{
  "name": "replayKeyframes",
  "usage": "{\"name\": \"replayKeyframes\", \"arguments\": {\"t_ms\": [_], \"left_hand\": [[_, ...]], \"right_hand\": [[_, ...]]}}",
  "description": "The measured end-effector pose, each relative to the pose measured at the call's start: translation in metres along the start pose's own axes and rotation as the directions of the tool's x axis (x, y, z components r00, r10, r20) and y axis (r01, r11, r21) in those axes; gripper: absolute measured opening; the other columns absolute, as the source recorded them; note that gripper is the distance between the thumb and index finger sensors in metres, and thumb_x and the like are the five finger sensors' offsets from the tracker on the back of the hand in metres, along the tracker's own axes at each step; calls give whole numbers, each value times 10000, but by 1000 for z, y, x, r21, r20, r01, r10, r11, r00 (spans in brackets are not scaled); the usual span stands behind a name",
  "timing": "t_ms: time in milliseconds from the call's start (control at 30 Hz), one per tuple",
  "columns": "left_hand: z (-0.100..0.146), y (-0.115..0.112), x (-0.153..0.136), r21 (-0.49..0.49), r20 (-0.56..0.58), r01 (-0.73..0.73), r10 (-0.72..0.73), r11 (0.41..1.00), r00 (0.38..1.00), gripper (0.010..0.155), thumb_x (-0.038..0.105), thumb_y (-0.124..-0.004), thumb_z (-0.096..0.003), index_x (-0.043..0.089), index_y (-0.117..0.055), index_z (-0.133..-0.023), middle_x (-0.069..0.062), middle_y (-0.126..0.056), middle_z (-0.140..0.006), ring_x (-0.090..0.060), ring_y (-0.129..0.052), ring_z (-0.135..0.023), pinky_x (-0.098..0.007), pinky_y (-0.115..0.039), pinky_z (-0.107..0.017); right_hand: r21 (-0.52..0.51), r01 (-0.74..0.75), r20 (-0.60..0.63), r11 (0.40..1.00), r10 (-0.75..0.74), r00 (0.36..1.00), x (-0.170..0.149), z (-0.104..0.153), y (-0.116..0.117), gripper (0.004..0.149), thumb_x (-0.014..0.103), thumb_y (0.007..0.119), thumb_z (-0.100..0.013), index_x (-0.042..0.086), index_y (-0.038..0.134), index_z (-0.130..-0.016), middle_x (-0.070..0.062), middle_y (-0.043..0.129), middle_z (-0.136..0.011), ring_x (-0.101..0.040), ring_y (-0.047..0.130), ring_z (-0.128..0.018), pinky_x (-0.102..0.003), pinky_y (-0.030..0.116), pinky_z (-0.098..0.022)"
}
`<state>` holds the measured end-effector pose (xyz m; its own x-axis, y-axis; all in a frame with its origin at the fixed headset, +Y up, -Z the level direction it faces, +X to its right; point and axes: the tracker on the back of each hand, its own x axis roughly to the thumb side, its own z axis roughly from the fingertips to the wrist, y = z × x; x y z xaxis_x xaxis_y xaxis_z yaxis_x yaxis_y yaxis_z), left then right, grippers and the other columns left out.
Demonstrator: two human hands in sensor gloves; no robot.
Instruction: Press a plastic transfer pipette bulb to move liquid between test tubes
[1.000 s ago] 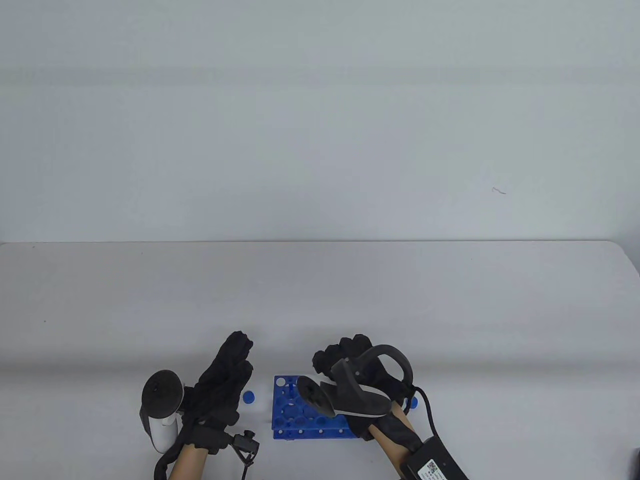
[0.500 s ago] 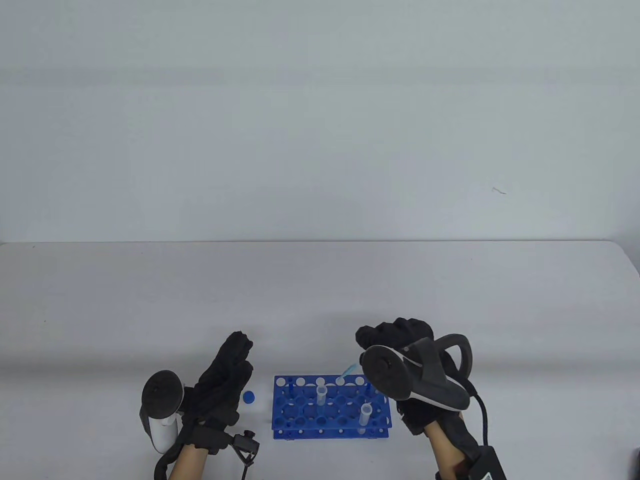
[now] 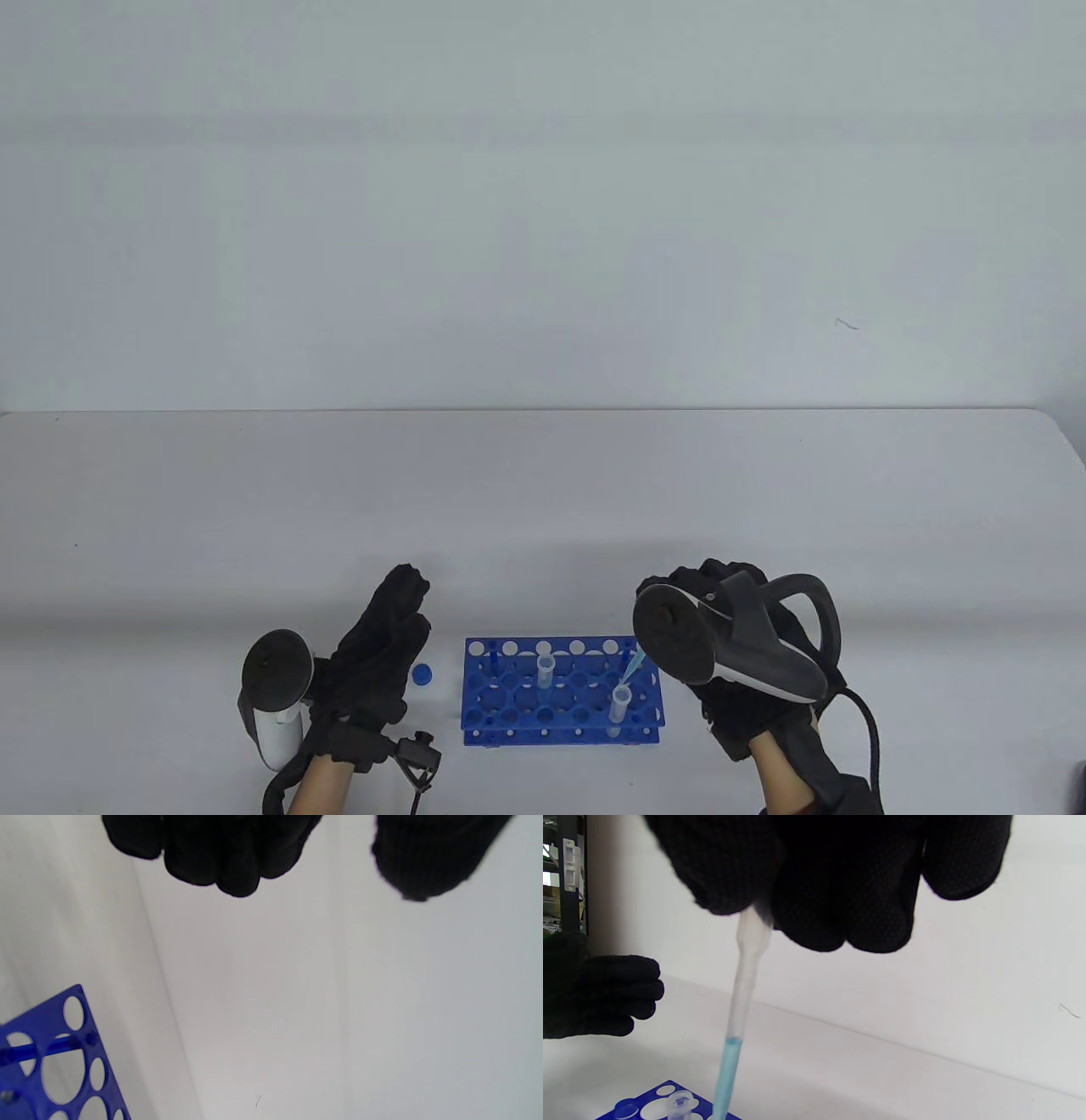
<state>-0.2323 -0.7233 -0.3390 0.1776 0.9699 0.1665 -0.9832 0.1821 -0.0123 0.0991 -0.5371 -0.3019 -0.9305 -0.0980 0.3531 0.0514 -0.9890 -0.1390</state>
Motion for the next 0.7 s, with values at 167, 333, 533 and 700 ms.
{"name": "replayKeyframes", "arguments": {"t_ms": [167,333,533,700], "left_hand": [[0,0,0,-1,1,-2,2,1000,1000,912,681,-665,-429,201,-428,-1167,-92,-530,-1208,-341,-518,-1091,-574,-470,-828],[0,-1,0,-2,2,-3,3,1000,1000,911,680,-665,-430,199,-429,-1167,-95,-530,-1207,-341,-517,-1092,-575,-470,-827],[0,-1,0,-2,1,-4,4,1000,1000,911,681,-664,-430,200,-430,-1167,-93,-532,-1206,-341,-519,-1091,-575,-471,-827],[0,-1,0,-2,1,-6,6,1000,1000,913,680,-665,-429,198,-428,-1168,-91,-531,-1207,-342,-518,-1091,-577,-470,-826]], "right_hand": [[50,-30,10,998,29,1000,6,-7,10,457,351,854,-362,216,879,-798,17,1008,-647,-217,981,-581,-546,727,-604],[93,-51,22,994,49,999,12,-15,23,459,349,858,-357,217,878,-796,17,1009,-646,-217,980,-583,-545,727,-603],[138,-127,57,982,120,991,23,-24,36,466,339,878,-340,224,877,-792,23,1009,-652,-210,983,-588,-540,730,-607],[170,-158,85,973,145,986,30,-29,46,465,337,887,-328,226,882,-780,34,1014,-640,-201,991,-577,-535,737,-603]]}}
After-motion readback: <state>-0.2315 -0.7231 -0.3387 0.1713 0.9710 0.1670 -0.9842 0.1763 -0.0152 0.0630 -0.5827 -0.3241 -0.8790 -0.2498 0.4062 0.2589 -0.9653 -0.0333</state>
